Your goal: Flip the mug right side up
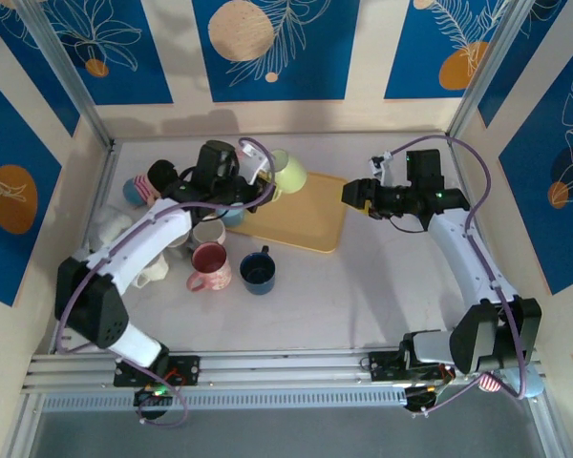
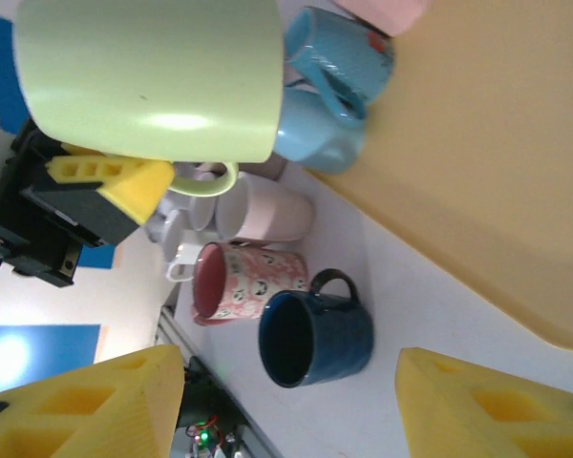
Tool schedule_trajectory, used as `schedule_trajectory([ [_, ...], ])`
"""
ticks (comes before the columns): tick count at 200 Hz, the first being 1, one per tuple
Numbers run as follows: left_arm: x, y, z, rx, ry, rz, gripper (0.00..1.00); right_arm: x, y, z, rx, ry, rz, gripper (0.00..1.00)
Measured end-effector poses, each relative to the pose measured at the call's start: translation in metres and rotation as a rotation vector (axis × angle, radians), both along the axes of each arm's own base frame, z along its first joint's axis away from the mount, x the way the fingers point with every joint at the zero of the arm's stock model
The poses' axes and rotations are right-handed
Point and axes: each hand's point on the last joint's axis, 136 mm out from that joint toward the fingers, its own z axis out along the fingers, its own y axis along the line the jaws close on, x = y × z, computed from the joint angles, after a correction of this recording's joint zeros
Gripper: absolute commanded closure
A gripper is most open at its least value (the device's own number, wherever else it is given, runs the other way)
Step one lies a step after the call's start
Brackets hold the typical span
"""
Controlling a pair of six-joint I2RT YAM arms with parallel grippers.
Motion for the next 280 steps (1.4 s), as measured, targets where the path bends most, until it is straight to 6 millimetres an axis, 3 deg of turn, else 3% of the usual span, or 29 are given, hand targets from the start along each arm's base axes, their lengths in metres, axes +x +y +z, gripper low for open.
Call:
schedule_trajectory([
  [56,-0.006,0.035,0.059,-0.323,-0.01,0.118,1.0,-0.009,0.018,0.036,0.202,-0.076,0.082,0.44],
  [81,-0.009,0.035,0.086,-0.449,-0.024,0.117,1.0,-0.01,0.029,0.044,0.271,-0.071,0.109,0.44],
  [126,-0.018,0.032,0.124,-0.638,-0.034,0.077,1.0,-0.02,0.066,0.064,0.383,-0.054,0.19,0.42],
  [195,-0.027,0.029,0.146,-0.745,-0.028,0.019,1.0,-0.009,0.117,0.084,0.532,0.032,0.165,0.41],
  [233,-0.031,0.029,0.156,-0.783,-0.033,0.0,1.0,0.01,0.132,0.09,0.609,0.05,0.135,0.48],
  [280,-0.032,0.029,0.157,-0.789,-0.024,-0.009,1.0,0.019,0.144,0.103,0.679,-0.002,0.139,0.46],
])
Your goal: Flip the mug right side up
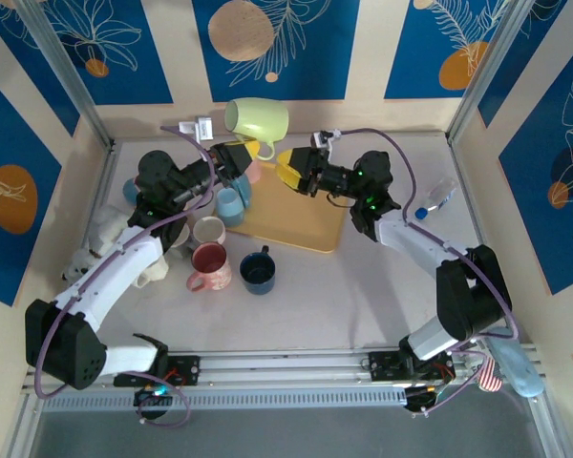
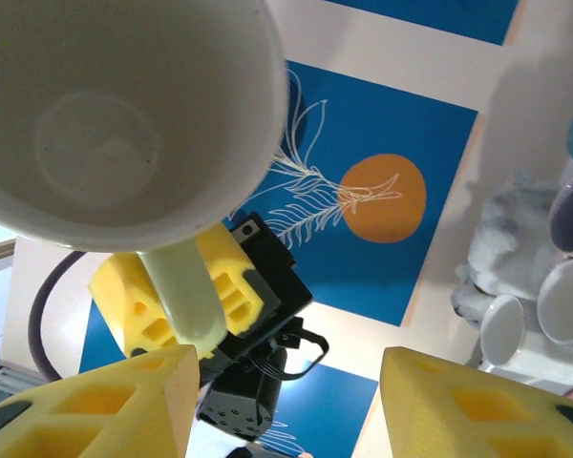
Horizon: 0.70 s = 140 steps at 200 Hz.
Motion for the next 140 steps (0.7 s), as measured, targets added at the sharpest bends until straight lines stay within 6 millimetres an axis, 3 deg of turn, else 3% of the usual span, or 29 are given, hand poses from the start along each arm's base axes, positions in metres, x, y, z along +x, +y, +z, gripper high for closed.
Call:
schedule_trajectory([
  [59,0.0,0.0,0.0,0.0,0.001,-0.002,1.0,-0.003,0.012,0.028,0.073,-0.094,0.005,0.54],
  [115,0.0,0.0,0.0,-0.008,0.015,-0.006,1.0,0.009,0.021,0.023,0.102,-0.082,-0.006,0.62],
  [140,0.0,0.0,0.0,-0.011,0.019,-0.007,1.0,0.009,0.022,0.03,0.123,-0.091,-0.013,0.66],
])
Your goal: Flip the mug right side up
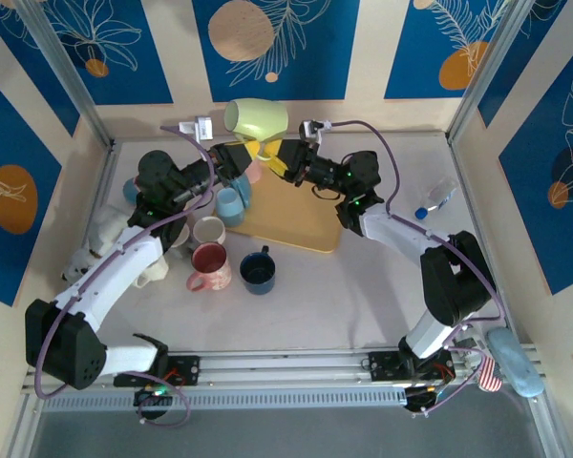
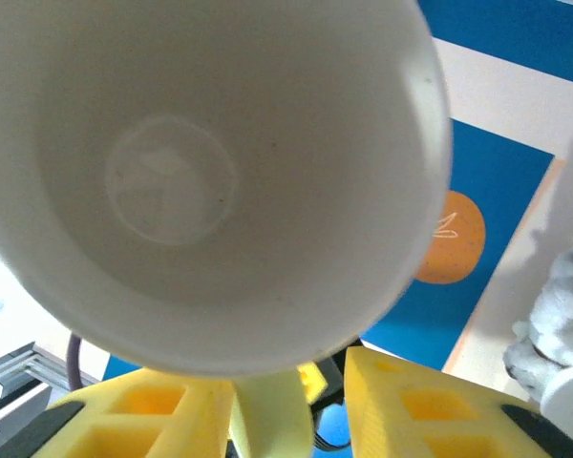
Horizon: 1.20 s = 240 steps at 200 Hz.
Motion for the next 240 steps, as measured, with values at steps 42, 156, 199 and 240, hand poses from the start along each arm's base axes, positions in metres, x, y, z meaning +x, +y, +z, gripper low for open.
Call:
schedule_trajectory([
  [42,-0.001,0.0,0.003,-0.008,-0.015,-0.003,1.0,0.0,0.003,0.01,0.026,-0.017,0.005,0.77],
  [156,-0.002,-0.001,-0.009,0.009,-0.029,-0.006,0.51,-0.006,-0.011,0.011,-0.121,-0.123,-0.075,1.0],
  [199,-0.001,0.001,-0.022,0.062,-0.014,0.009,0.37,-0.009,-0.032,0.016,-0.22,-0.173,-0.18,1.0],
  [240,-0.009,0.005,-0.029,0.128,-0.01,0.021,0.33,-0.011,-0.058,0.011,-0.401,-0.228,-0.316,1.0],
])
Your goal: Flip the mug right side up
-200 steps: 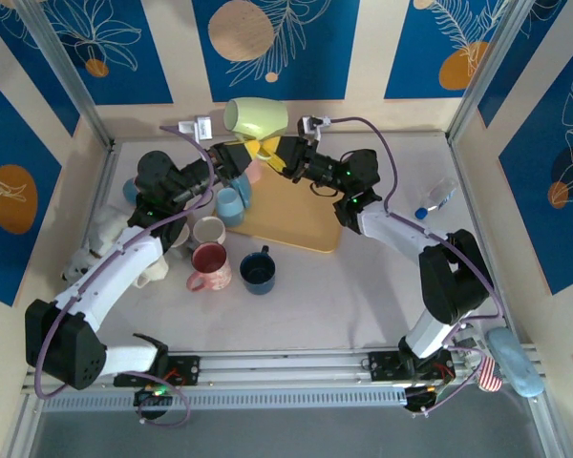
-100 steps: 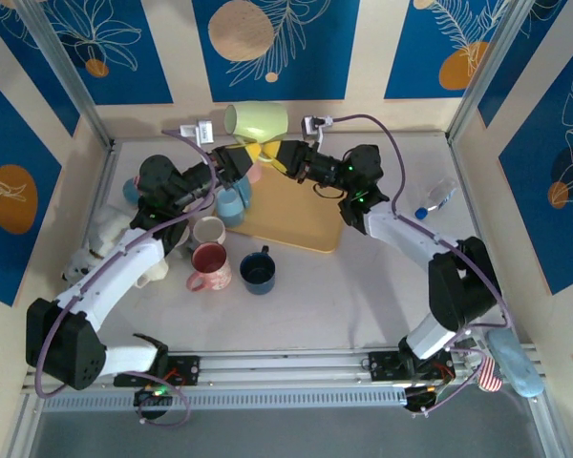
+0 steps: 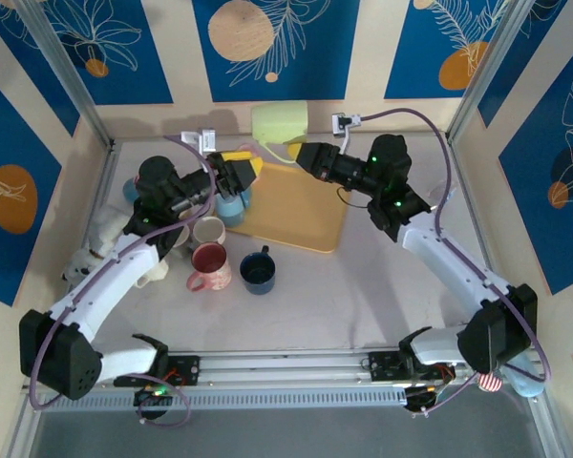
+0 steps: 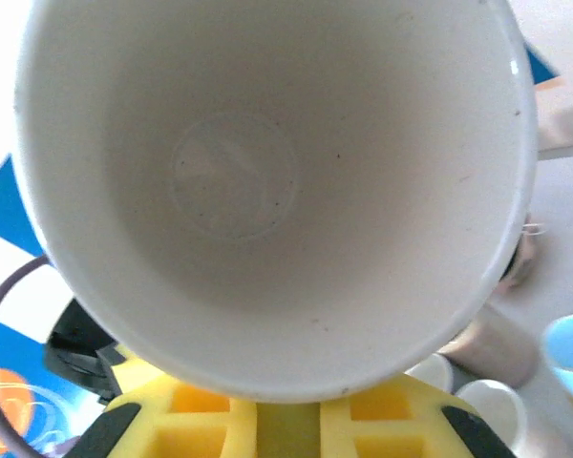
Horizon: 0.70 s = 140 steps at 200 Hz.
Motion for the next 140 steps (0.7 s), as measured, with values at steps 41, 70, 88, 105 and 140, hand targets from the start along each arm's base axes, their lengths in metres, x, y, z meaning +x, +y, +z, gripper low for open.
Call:
schedule_trajectory([
  [41,0.0,0.0,-0.023,0.113,0.03,0.004,0.31,0.006,-0.033,-0.017,-0.21,-0.053,-0.158,1.0],
  [70,-0.001,0.002,-0.035,0.207,0.028,0.007,0.31,0.016,-0.056,-0.041,-0.41,-0.05,-0.255,1.0],
  [88,-0.002,0.004,-0.04,0.261,0.023,0.01,0.31,0.023,-0.073,-0.057,-0.547,-0.034,-0.308,1.0],
  [105,-0.001,0.005,-0.047,0.309,0.019,0.018,0.31,0.033,-0.091,-0.073,-0.664,-0.005,-0.353,1.0],
  [140,0.012,0.011,-0.072,0.396,0.087,0.064,0.31,0.058,-0.138,-0.123,-0.872,0.13,-0.439,1.0],
])
